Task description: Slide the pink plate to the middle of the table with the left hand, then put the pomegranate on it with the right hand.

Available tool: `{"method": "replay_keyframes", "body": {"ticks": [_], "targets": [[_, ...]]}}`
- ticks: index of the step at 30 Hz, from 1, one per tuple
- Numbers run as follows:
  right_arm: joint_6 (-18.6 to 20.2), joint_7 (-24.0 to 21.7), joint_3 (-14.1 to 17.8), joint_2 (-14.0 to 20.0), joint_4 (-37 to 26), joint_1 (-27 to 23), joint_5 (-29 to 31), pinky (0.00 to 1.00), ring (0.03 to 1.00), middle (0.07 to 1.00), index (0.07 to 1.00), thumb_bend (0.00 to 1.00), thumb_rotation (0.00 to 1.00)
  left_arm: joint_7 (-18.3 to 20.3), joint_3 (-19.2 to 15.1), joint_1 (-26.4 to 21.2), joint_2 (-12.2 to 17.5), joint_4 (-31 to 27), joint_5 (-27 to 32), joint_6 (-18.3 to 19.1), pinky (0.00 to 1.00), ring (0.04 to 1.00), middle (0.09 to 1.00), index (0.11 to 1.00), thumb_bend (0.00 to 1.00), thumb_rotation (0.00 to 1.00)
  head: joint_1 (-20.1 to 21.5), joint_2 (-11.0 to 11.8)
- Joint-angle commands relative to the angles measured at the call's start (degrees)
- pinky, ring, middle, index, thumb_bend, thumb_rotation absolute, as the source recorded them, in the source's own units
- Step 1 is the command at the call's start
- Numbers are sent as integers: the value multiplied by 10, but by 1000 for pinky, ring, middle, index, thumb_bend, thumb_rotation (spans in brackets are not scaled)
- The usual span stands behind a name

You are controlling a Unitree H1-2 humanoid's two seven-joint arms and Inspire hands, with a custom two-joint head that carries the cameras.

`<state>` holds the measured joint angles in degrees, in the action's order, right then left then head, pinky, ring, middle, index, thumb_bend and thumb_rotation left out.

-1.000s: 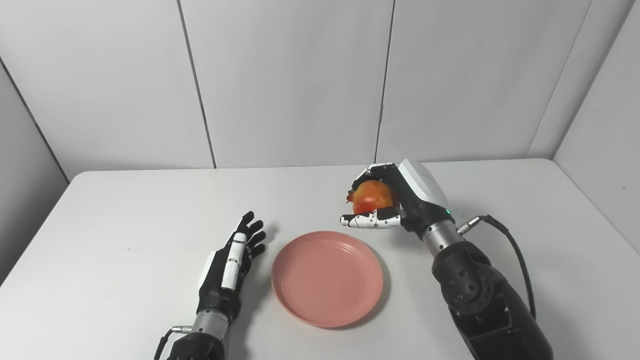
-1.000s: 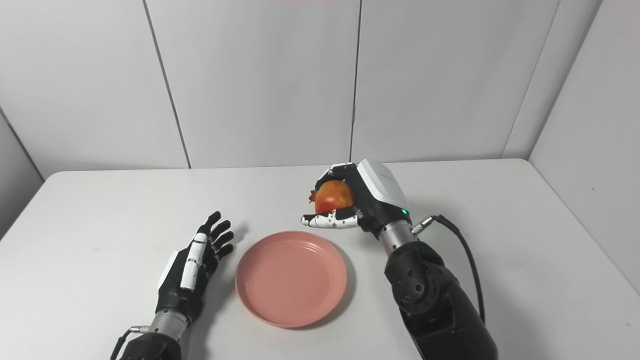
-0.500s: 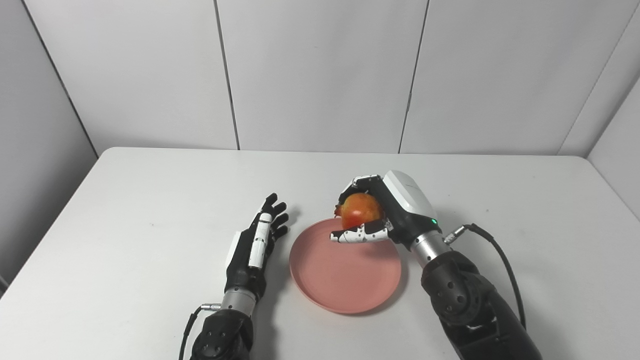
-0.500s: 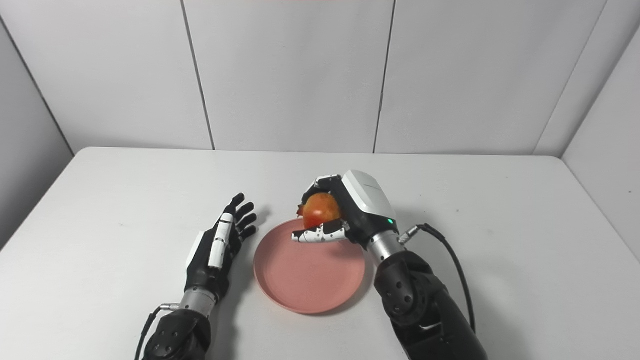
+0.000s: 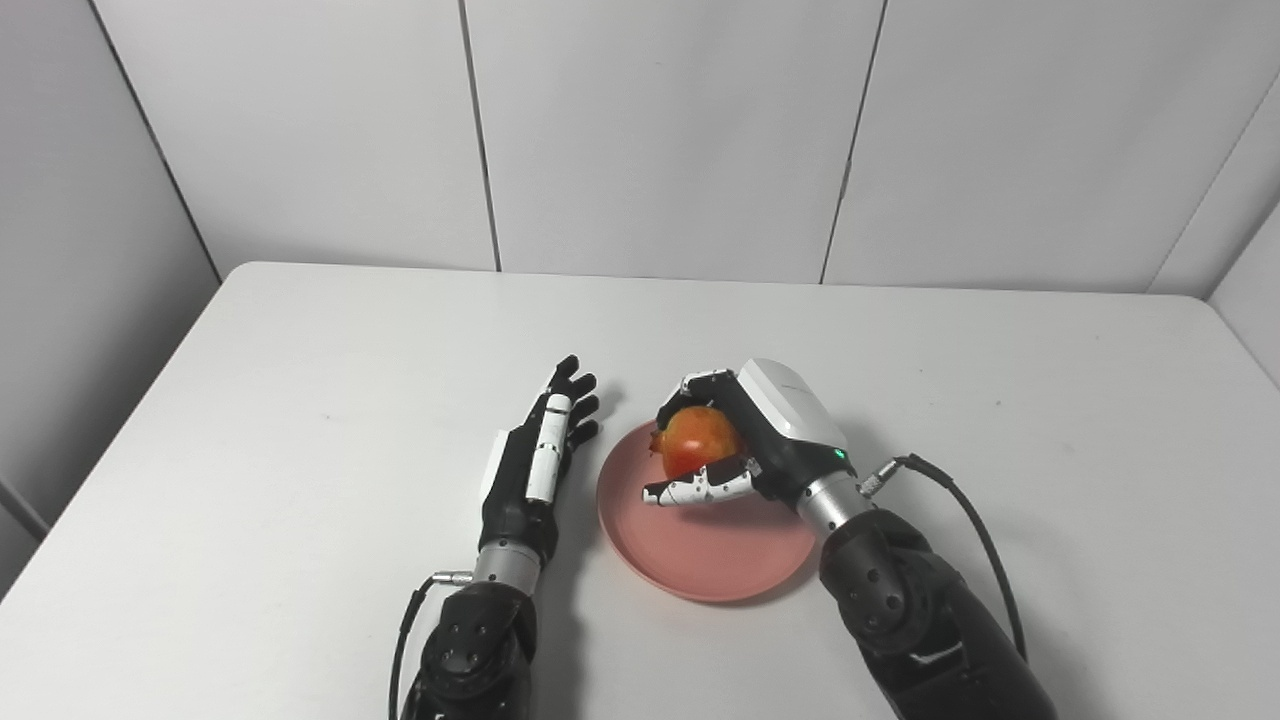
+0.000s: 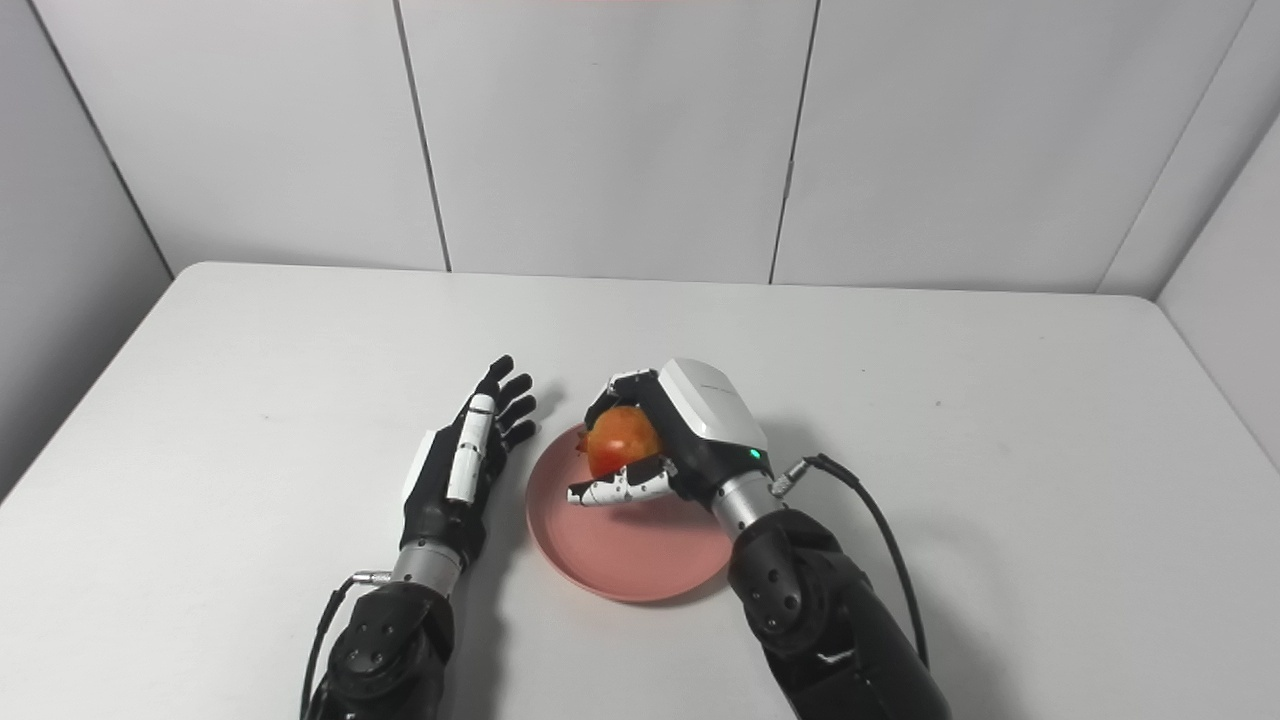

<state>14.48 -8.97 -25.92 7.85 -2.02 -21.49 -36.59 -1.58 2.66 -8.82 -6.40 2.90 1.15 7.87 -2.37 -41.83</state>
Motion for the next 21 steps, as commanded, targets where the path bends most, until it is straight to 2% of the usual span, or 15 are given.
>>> {"method": "replay_keyframes", "body": {"ticks": [1,14,21], "targets": [[-29,10,4,-4,-5,-13,-2,210,271,350,479,486,142,-5,2,-19,-7,-1,-5,-2,883,900,907,905,411,1000,-1,-1],[-49,19,-8,7,11,1,-37,222,281,346,477,487,141,-2,0,-20,-7,-6,-4,0,877,898,907,904,401,1000,-2,-10],[-60,22,-16,17,15,5,-59,254,309,376,480,490,138,-2,0,-21,-7,-6,-3,1,883,902,909,907,407,1000,-1,-11]]}}
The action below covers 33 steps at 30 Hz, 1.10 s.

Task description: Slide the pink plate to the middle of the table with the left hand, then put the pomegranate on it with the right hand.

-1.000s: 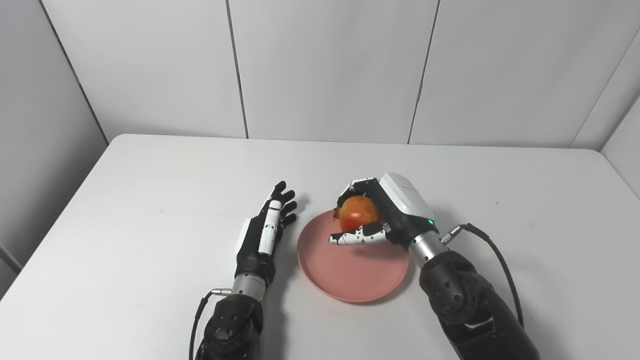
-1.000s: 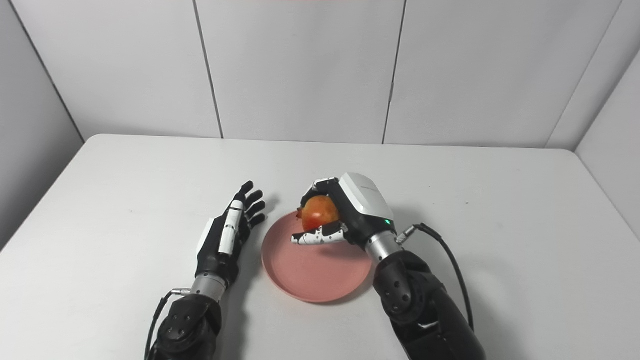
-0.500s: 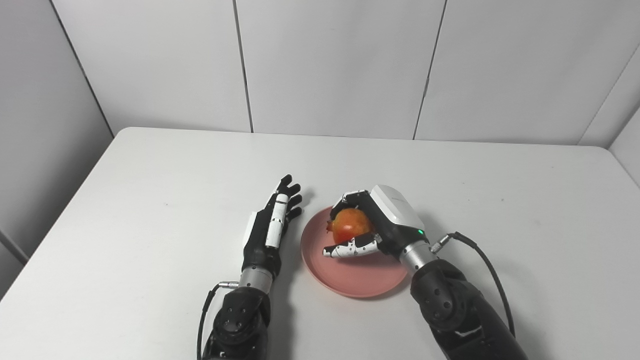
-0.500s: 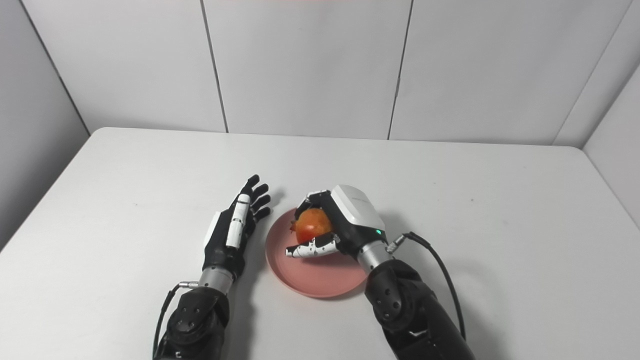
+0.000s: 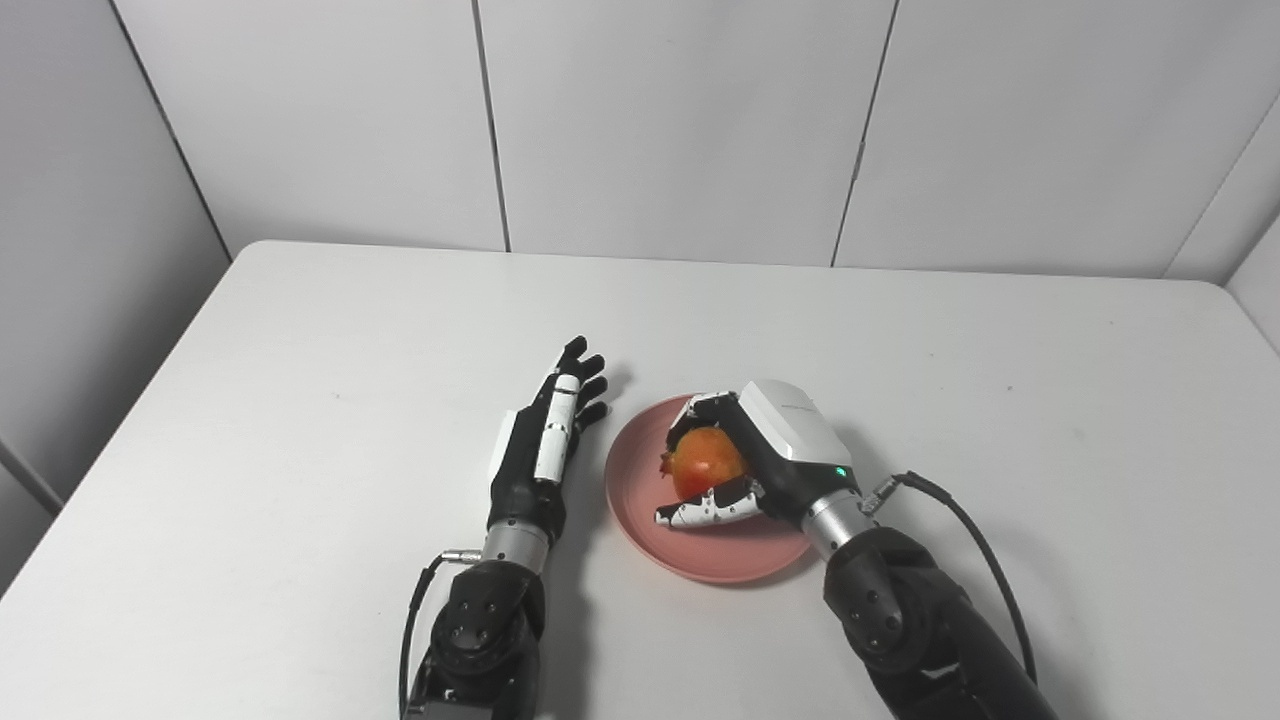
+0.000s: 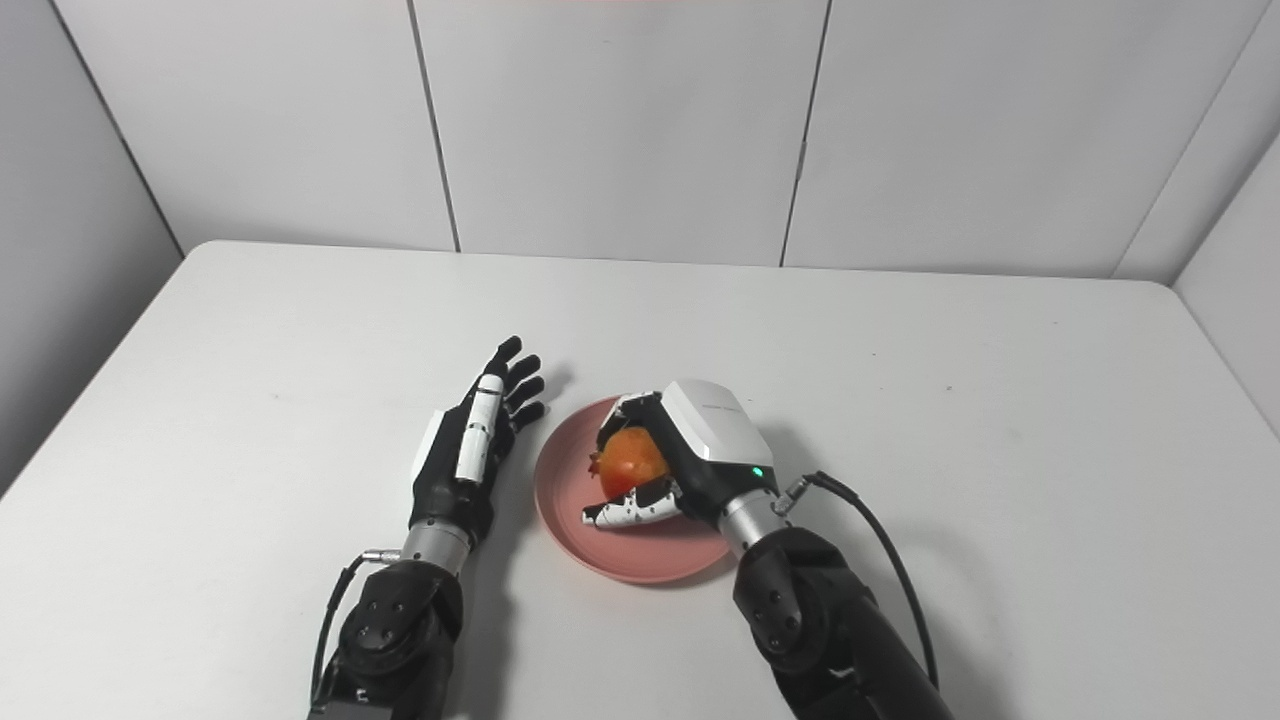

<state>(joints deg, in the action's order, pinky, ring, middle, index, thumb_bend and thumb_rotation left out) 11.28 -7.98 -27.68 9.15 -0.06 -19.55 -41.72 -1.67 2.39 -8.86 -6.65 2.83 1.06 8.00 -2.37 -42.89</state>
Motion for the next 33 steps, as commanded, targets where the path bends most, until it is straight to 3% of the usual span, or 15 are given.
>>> {"method": "replay_keyframes", "body": {"ticks": [1,7,13,19,20,22,26,33], "targets": [[-30,12,2,5,-4,-14,-9,257,311,379,480,491,138,-1,2,-20,-4,-5,-2,-1,884,902,909,907,407,1000,0,0],[-42,16,4,6,-6,-11,-18,317,381,450,488,499,139,-2,3,-20,-4,-7,-4,2,877,896,904,901,409,1000,2,0],[-52,30,5,3,-9,-9,-26,312,373,453,486,510,142,2,3,-19,-3,-8,-1,2,882,900,905,905,416,1000,5,-1],[-45,29,6,1,-18,-7,-30,371,456,528,490,519,155,2,4,-20,-1,-7,-4,0,879,898,905,906,416,1000,6,-1],[-45,28,6,1,-19,-7,-29,417,506,571,557,631,229,2,4,-20,-1,-7,-4,1,879,898,905,905,418,1000,6,-1],[-43,21,6,3,-22,-8,-29,493,593,650,635,733,312,3,4,-19,0,-7,-3,2,884,900,907,907,421,1000,6,-1],[-34,6,5,6,-34,-8,-35,637,727,763,751,793,386,2,4,-18,-2,-10,-3,2,880,899,907,907,414,1000,6,-1],[-58,11,10,11,-43,-10,-32,783,862,883,909,861,481,1,3,-20,-2,-10,-3,4,878,896,903,903,411,1000,8,-1]]}}
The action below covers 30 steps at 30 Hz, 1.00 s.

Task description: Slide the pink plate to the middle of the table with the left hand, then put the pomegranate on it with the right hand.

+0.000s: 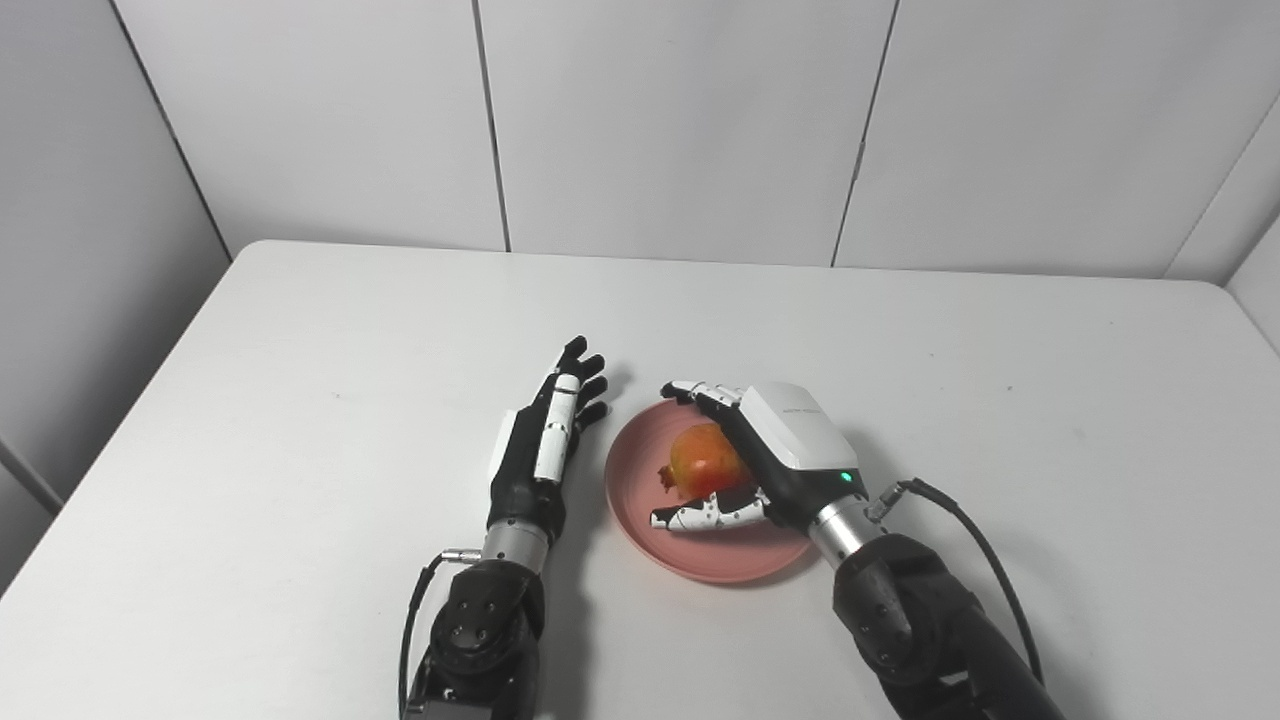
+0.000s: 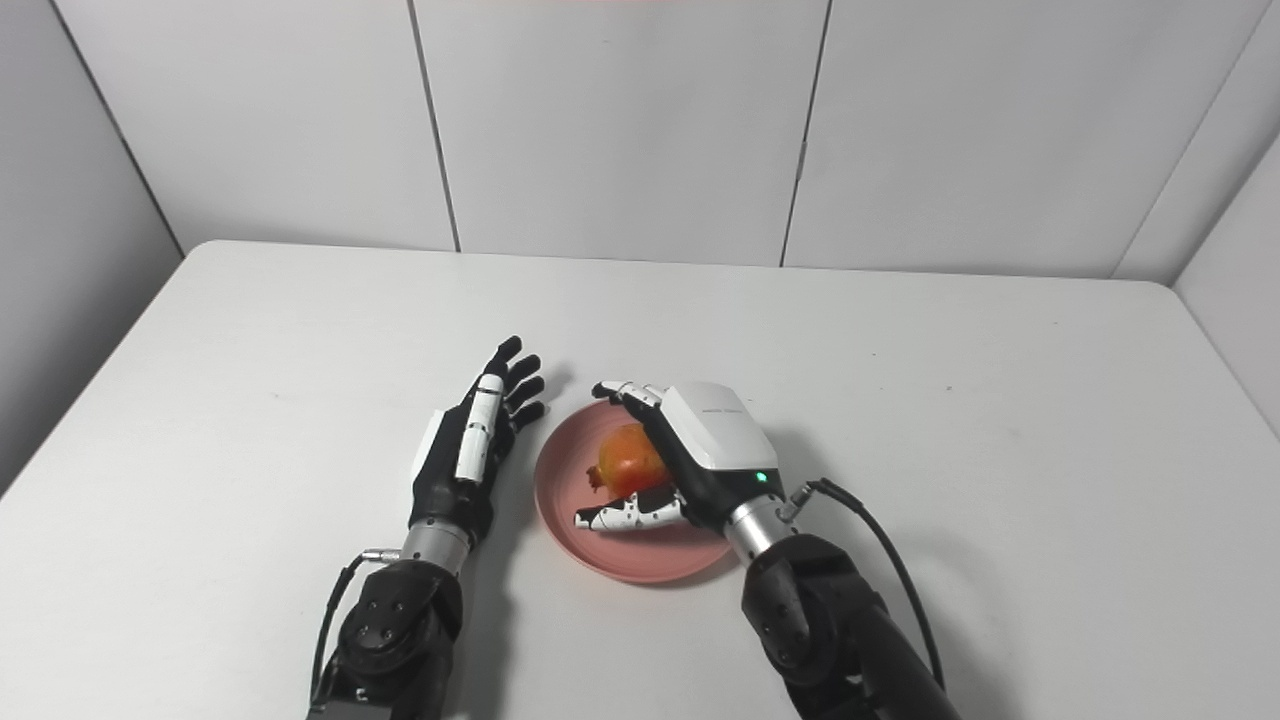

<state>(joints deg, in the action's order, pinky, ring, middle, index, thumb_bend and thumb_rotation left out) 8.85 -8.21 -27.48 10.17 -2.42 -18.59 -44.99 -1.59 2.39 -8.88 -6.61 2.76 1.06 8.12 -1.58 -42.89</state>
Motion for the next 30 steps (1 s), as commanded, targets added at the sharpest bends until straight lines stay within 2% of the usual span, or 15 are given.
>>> {"method": "replay_keyframes", "body": {"ticks": [1,5,7,14,23,30], "targets": [[-38,17,8,0,-20,-19,3,810,888,907,940,882,499,1,3,-20,-2,-10,-3,5,880,897,903,903,412,1000,0,-1],[-55,27,14,-1,-23,-18,6,842,913,934,973,921,539,2,3,-20,-2,-7,-1,1,884,901,905,904,414,1000,1,-1],[-60,30,17,-2,-25,-18,5,867,932,957,993,948,602,2,1,-20,-3,-6,1,-1,880,899,901,899,405,1000,1,-1],[-78,44,29,-1,-38,-20,12,892,956,980,1000,996,689,3,2,-21,-1,-5,-1,-3,867,892,901,899,396,1000,3,0],[-83,35,50,8,-69,-24,17,898,967,994,1000,1000,770,5,3,-19,1,-9,-1,3,866,895,901,902,401,1000,5,3],[-75,34,81,14,-98,-6,41,872,969,1000,1000,1000,862,2,4,-16,1,-13,-5,5,880,891,898,902,418,1000,12,8]]}}
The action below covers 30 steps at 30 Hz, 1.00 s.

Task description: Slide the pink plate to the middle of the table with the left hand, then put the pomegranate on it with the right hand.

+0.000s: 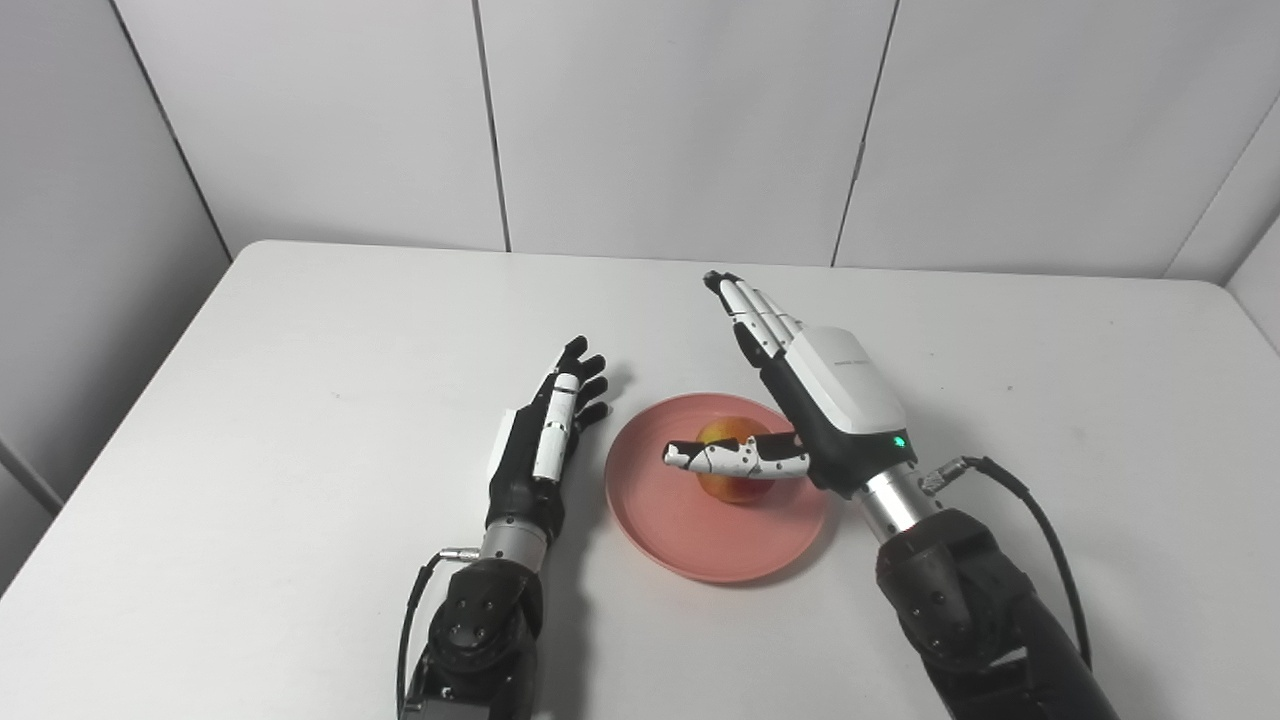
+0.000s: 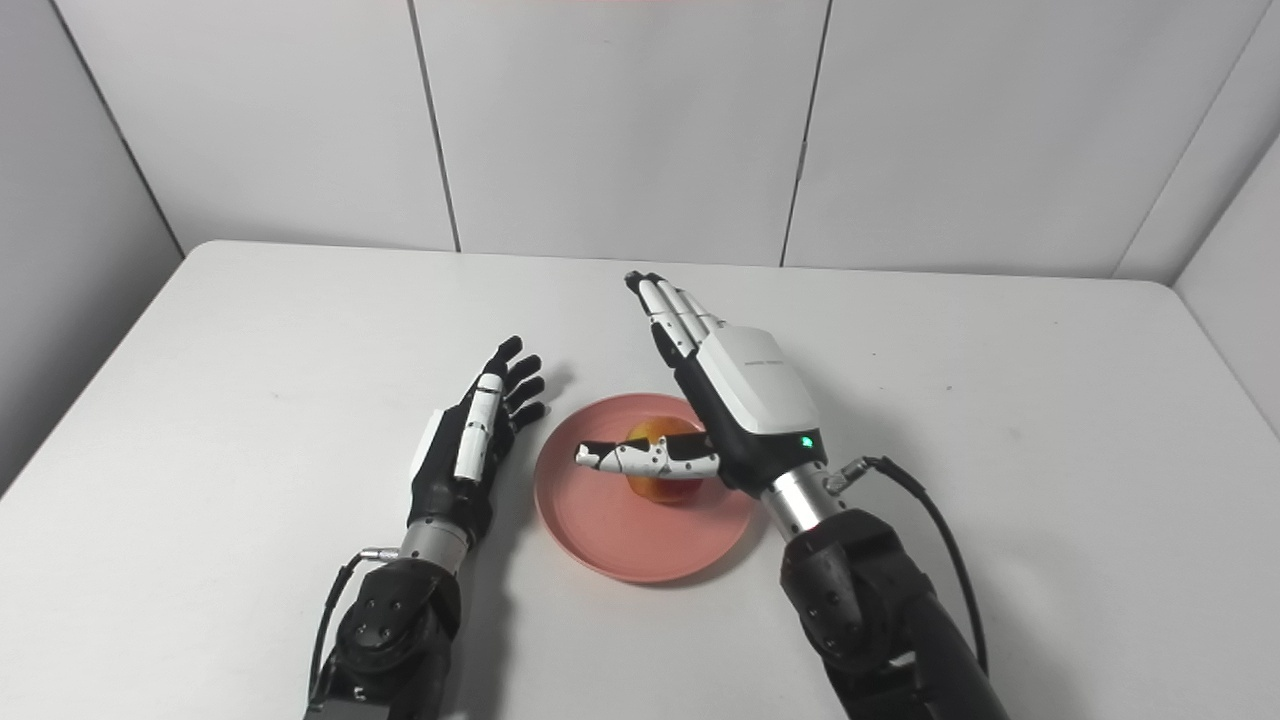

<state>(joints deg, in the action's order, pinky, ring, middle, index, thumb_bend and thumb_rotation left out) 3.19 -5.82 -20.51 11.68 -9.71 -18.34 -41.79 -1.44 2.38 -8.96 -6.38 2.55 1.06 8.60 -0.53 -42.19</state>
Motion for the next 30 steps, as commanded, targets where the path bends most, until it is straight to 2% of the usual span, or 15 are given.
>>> {"method": "replay_keyframes", "body": {"ticks": [1,5,11,15,17,22,26,30], "targets": [[-18,11,15,-3,-28,-7,12,867,968,1000,1000,1000,871,1,5,-15,-2,-11,-5,-2,880,892,898,902,419,1000,1,1],[-5,13,45,-15,-39,13,48,809,930,999,1000,1000,901,-3,5,-13,-2,-9,-10,-9,863,884,894,893,419,1000,4,3],[15,10,76,-29,-59,41,59,770,904,994,1000,1000,947,-2,2,-9,-1,-9,-6,-10,865,881,892,890,426,1000,14,16],[15,6,94,-39,-57,50,86,851,945,1000,1000,988,985,1,0,-6,2,-11,-4,-10,865,878,891,893,417,1000,20,20],[16,5,99,-42,-56,53,93,858,946,996,1000,980,998,3,-1,-5,3,-11,0,-12,866,879,892,894,418,1000,22,22],[48,-12,112,-55,-67,62,128,889,949,987,1000,958,1000,9,-6,-3,6,-11,9,-15,868,882,893,895,408,1000,26,27],[50,-12,123,-59,-59,69,162,880,944,983,1000,946,1000,13,-7,-1,8,-14,12,-15,875,889,902,903,395,1000,26,29],[49,-18,144,-68,-47,79,228,892,964,997,1000,884,1000,17,-9,0,11,-9,11,-22,876,889,902,903,401,1000,24,29]]}}
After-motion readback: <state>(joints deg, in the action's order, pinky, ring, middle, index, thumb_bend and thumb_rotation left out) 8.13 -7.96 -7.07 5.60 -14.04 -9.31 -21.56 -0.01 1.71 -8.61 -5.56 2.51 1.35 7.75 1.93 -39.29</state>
